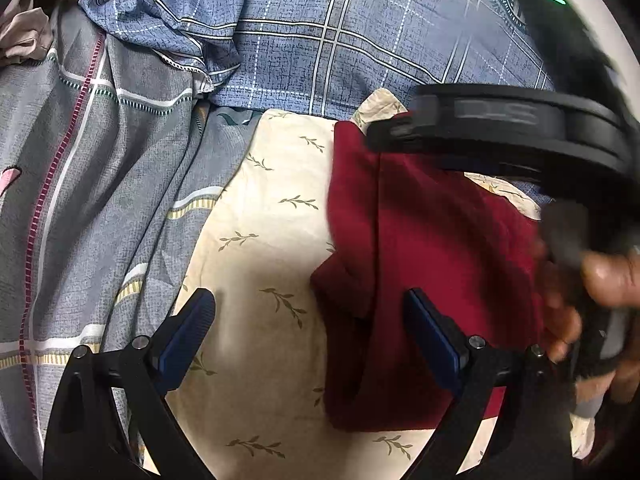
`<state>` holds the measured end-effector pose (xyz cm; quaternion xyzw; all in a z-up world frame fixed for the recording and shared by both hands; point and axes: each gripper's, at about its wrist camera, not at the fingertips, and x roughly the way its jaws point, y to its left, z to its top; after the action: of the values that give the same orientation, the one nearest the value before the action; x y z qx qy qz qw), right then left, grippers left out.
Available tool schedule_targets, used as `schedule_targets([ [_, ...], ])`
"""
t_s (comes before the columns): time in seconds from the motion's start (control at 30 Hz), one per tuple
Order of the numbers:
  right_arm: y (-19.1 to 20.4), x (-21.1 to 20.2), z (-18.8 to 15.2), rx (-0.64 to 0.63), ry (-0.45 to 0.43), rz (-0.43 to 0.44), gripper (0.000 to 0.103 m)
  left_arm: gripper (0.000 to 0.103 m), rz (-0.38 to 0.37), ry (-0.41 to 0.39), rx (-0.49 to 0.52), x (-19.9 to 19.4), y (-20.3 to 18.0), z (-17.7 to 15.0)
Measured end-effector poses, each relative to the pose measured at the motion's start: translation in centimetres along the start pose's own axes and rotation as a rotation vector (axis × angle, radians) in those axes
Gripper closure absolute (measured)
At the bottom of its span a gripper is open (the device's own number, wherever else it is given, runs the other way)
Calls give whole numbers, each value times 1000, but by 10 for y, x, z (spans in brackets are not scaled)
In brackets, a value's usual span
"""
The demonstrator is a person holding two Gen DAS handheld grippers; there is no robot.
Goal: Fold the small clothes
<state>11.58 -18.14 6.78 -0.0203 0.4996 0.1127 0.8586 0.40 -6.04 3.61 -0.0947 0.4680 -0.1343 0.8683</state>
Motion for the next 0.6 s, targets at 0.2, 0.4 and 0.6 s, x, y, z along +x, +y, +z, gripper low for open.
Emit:
schedule_targets([
  [0.2,18,45,1,-57,113,-91,23,7,1,6,16,4,-7,0],
  [0.4,4,31,-6,-54,44,-58,58,7,2,5,19,5,-9,0],
  [0.6,-1,20,-6,-38,13,1,64,7,12,0,34,7,-13,-1],
])
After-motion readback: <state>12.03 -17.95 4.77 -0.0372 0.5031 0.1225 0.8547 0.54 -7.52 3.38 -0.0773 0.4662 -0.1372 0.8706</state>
